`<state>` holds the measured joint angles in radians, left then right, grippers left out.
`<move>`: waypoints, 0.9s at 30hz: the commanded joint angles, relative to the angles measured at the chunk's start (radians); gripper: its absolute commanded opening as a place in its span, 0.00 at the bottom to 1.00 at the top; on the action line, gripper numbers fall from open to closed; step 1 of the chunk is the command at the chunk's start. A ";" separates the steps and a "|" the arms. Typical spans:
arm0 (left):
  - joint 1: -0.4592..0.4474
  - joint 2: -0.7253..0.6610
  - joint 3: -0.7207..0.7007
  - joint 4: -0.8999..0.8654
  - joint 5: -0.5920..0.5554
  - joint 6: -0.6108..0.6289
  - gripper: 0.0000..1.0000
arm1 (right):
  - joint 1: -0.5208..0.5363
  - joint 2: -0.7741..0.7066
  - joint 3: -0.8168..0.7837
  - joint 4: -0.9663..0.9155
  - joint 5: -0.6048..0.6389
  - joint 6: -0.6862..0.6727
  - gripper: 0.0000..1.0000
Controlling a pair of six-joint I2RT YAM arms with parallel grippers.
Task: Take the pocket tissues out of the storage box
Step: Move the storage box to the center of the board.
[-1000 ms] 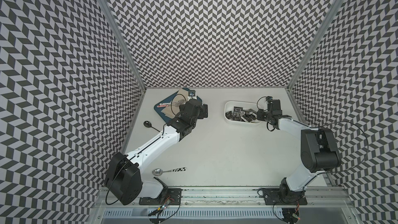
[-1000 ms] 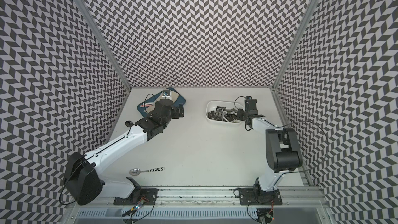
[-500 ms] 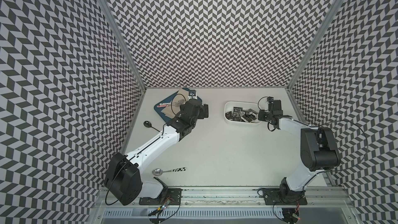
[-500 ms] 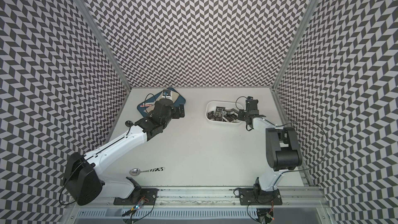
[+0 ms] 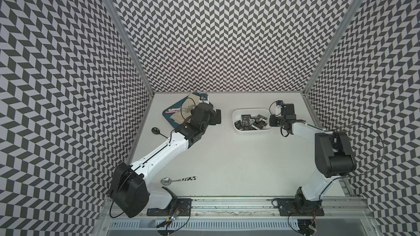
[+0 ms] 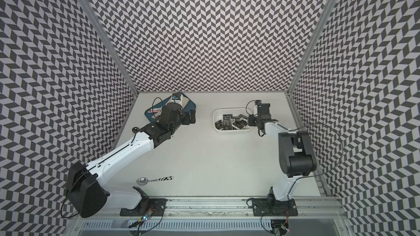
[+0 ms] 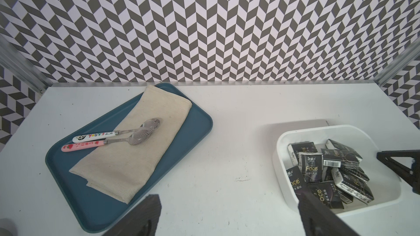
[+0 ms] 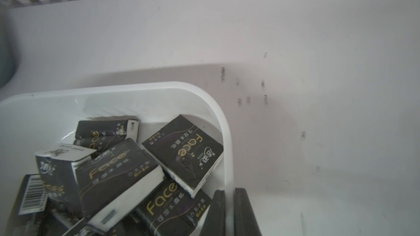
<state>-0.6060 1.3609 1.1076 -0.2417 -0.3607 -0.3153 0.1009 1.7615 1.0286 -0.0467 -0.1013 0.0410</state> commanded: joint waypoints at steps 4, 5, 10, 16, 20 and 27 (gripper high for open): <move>0.001 -0.059 -0.008 -0.016 0.023 0.001 0.99 | 0.081 0.069 0.087 -0.010 -0.144 -0.138 0.01; 0.001 -0.063 -0.008 -0.019 0.023 0.001 0.99 | 0.095 0.084 0.106 -0.019 -0.148 -0.150 0.02; 0.002 -0.088 -0.018 -0.027 0.016 0.001 0.99 | 0.155 0.131 0.183 -0.051 -0.187 -0.189 0.06; 0.001 -0.117 -0.036 -0.036 -0.001 0.009 0.99 | 0.164 0.081 0.191 -0.027 -0.182 -0.073 0.42; 0.003 -0.135 -0.049 -0.037 -0.007 0.008 0.99 | 0.164 -0.032 0.133 -0.018 -0.112 0.052 0.53; 0.003 -0.159 -0.052 -0.042 0.034 -0.009 0.99 | 0.168 -0.221 -0.138 0.083 -0.089 0.413 0.55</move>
<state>-0.6056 1.2308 1.0607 -0.2718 -0.3489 -0.3134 0.2699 1.5822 0.9859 -0.0330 -0.1955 0.2504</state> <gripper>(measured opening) 0.994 0.556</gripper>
